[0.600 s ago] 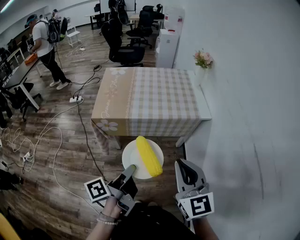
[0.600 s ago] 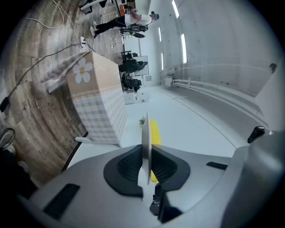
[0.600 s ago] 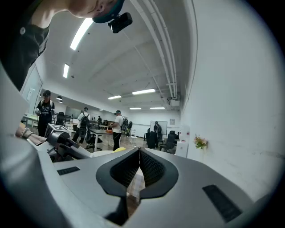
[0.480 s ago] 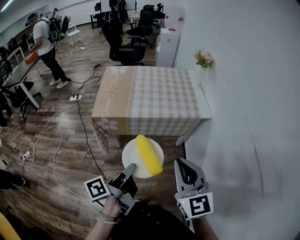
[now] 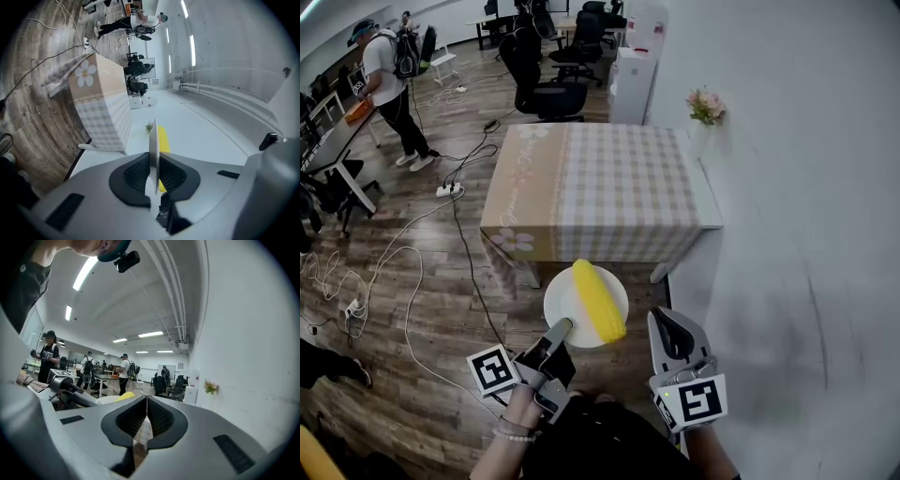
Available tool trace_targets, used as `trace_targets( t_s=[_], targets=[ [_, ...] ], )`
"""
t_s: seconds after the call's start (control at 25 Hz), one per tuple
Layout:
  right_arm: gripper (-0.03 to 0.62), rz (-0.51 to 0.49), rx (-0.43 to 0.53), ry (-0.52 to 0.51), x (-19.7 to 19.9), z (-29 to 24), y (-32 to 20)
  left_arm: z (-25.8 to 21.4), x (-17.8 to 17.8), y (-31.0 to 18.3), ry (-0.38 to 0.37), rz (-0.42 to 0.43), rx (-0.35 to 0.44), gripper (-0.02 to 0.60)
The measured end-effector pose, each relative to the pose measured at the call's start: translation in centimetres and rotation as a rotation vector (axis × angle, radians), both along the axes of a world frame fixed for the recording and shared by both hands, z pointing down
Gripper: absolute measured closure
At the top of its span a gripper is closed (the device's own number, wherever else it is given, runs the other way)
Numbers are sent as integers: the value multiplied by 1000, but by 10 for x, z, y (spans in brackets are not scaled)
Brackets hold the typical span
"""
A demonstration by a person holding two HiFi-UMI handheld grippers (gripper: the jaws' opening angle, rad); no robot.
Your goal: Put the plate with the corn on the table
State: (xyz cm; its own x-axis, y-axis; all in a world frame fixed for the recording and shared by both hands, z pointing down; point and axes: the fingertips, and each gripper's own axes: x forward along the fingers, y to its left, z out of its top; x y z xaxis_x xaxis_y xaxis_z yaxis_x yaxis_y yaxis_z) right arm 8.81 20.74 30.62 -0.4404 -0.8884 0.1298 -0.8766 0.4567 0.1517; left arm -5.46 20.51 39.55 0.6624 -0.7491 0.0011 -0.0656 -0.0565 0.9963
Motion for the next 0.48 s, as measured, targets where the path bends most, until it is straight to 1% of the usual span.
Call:
trace_targets(
  t_s=[0.08, 0.16, 0.2, 0.36, 0.48],
  targets=[
    [553, 14, -54, -33, 3, 9, -3, 0, -1, 0, -2, 4, 2, 541],
    [553, 23, -116, -90, 5, 20, -6, 0, -1, -1, -4, 7, 5, 541],
    [553, 25, -148, -138, 6, 24, -8, 0, -2, -1, -4, 7, 7, 540],
    [551, 17, -270, -398, 8, 37, -14, -2, -1, 0, -1, 14, 12, 541],
    [544, -13, -385, -578, 2, 52, -17, -3, -1, 2, 4, 16, 19, 540]
  ],
)
